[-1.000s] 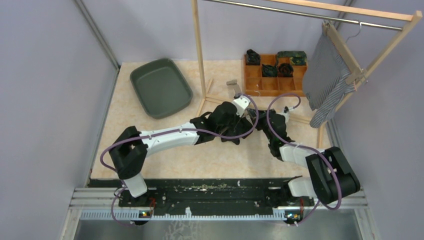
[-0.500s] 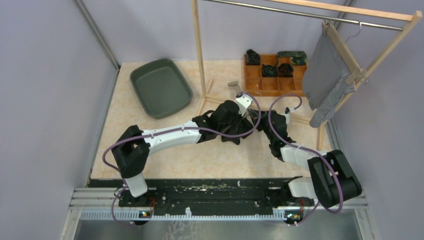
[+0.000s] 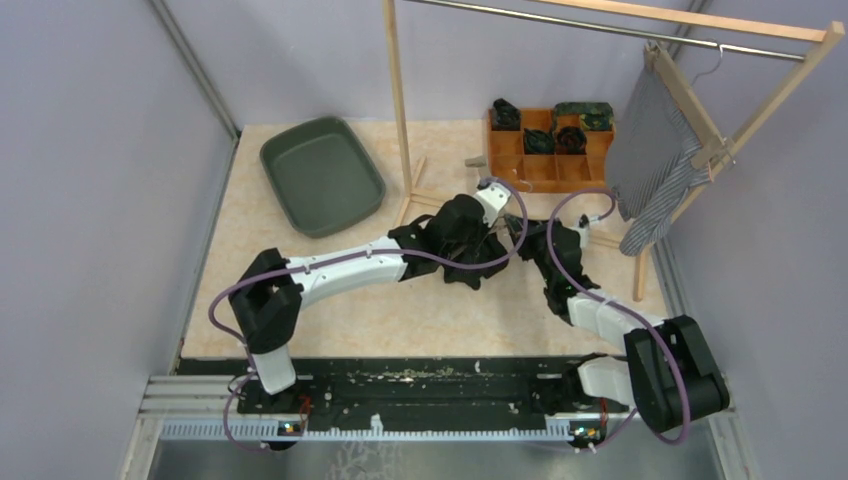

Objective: Clip the underwear to the hanger
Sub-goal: Clamp the underwear onto the hanger.

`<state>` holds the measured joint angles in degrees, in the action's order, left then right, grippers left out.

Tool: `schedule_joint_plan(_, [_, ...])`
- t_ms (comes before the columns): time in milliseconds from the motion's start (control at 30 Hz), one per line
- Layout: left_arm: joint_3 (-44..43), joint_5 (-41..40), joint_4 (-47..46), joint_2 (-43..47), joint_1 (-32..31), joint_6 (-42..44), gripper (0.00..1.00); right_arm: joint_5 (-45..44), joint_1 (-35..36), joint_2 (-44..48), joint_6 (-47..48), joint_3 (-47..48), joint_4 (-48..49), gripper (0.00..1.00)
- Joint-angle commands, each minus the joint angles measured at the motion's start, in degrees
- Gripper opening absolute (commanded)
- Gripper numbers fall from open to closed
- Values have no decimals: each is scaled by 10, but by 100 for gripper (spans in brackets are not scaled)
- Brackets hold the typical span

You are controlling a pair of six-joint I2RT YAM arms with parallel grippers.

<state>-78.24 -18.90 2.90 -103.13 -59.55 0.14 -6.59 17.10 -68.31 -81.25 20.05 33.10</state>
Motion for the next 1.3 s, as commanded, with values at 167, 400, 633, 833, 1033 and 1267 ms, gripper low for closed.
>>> schedule_joint_plan(167, [-32,16,15,-20,-5,8,0,-1,-1,10,-9,29,26,0])
schedule_joint_plan(400, [-37,30,27,-26,-8,14,0,-3,-1,6,-12,31,18,0])
schedule_joint_plan(633, [-44,34,36,-34,-14,22,0,-4,-1,-4,-14,32,11,0])
schedule_joint_plan(833, [-51,30,43,-39,-16,24,0,-4,-1,-8,-13,33,3,0])
schedule_joint_plan(1033, [-63,30,53,-48,-18,26,0,-4,-2,-8,-14,34,1,0])
schedule_joint_plan(1267, [-80,29,66,-58,-21,28,0,-3,-2,-7,-13,37,-5,0])
